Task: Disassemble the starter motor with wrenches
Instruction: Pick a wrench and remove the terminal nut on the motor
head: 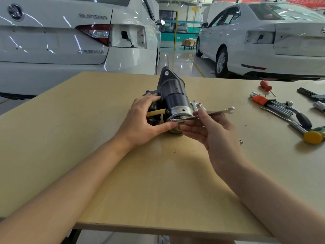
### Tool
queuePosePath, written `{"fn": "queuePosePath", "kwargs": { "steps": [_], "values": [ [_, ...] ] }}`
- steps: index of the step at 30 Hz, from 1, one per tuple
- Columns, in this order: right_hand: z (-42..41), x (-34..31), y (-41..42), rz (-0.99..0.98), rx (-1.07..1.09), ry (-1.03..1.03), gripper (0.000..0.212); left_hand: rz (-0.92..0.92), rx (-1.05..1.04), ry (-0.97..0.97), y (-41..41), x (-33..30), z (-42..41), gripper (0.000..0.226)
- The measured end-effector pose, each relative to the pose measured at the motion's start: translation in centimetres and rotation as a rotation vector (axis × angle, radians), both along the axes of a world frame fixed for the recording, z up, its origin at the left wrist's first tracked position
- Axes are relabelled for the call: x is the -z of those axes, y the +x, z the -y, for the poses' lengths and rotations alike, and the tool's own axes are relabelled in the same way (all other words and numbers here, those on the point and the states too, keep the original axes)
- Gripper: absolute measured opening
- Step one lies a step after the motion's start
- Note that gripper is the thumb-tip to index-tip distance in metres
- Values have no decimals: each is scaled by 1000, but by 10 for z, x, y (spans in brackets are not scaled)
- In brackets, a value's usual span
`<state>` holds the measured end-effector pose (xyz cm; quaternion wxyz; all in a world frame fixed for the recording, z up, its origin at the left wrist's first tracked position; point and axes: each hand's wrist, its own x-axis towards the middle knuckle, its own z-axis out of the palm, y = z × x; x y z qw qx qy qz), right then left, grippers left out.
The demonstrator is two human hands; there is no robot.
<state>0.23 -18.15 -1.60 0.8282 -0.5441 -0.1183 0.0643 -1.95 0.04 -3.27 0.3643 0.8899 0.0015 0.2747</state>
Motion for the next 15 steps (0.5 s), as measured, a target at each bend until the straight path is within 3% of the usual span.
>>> {"fn": "queuePosePath", "kwargs": {
  "steps": [5,12,14,15],
  "values": [
    [-15,-22,-3,668,126,-547,15,-21,0,28,2,1,-1,95],
    [-32,-21,-12,1489,12,-1090,11,-29,32,130,5,1,-6,75],
    [-23,-18,-8,1670,12,-1098,9,-77,7,148,6,0,-7,73],
    [-17,-14,-5,1662,34,-1011,11,-71,14,150,6,0,-6,79]
  ]
}}
